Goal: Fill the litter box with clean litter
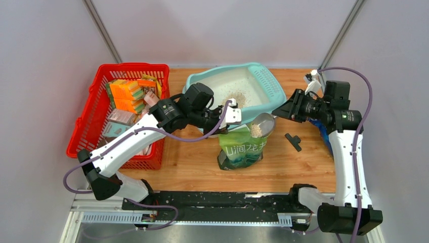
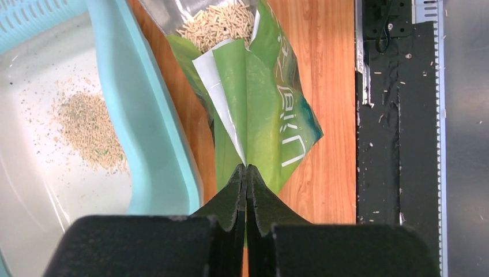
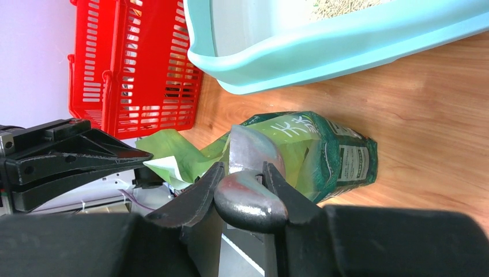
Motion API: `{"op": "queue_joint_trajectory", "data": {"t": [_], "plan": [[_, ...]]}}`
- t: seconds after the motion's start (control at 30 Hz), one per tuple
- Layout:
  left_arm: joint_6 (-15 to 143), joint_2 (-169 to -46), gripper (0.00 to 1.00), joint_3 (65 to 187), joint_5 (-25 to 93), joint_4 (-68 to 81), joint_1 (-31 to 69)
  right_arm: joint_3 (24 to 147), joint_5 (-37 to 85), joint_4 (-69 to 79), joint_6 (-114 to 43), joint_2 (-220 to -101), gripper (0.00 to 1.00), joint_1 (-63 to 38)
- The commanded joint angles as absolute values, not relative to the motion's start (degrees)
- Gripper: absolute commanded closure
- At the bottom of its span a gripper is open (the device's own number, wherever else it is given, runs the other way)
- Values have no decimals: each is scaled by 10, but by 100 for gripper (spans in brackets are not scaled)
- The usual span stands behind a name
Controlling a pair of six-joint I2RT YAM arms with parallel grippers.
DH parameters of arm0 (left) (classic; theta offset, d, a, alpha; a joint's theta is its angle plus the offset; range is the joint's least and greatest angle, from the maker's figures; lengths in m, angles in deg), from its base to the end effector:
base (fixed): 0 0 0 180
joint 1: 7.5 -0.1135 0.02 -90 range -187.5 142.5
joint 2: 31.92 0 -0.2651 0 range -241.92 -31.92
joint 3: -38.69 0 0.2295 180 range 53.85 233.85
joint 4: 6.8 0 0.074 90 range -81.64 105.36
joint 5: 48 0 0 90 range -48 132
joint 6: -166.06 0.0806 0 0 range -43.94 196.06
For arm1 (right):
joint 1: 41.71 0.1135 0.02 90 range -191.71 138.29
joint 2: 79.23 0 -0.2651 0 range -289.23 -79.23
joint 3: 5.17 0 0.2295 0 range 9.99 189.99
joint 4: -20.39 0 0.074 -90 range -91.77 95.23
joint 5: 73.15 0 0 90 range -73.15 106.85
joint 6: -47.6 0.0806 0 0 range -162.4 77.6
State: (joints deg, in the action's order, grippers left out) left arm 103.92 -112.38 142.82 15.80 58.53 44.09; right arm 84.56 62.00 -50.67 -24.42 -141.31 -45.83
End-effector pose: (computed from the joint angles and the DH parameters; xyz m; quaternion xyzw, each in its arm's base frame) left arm 0.1557 -0.2537 0.3698 0.6393 0.6241 -0.2844 0.3478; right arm 0.1978 0.0430 0.3643 0.0136 0.8615 0.3941 0.3200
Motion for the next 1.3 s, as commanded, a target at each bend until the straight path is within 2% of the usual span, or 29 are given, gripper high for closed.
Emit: {"op": "queue_joint_trajectory", "data": {"t": [0.0, 0.37, 0.77, 1.27], "plan": [[1052, -1105, 100, 1442, 162, 601, 437, 885, 659, -512, -255, -1413, 100, -476], [1053, -1102, 100, 1438, 162, 600, 437, 850, 769, -522, -269, -1437, 100, -583], [1053, -1105, 100, 1439, 163, 604, 437, 793, 821, -518, -295, -1458, 100, -605], [1059, -1108, 100, 1443, 168, 605, 436, 833, 845, -566, -325, -1474, 100, -635]]}}
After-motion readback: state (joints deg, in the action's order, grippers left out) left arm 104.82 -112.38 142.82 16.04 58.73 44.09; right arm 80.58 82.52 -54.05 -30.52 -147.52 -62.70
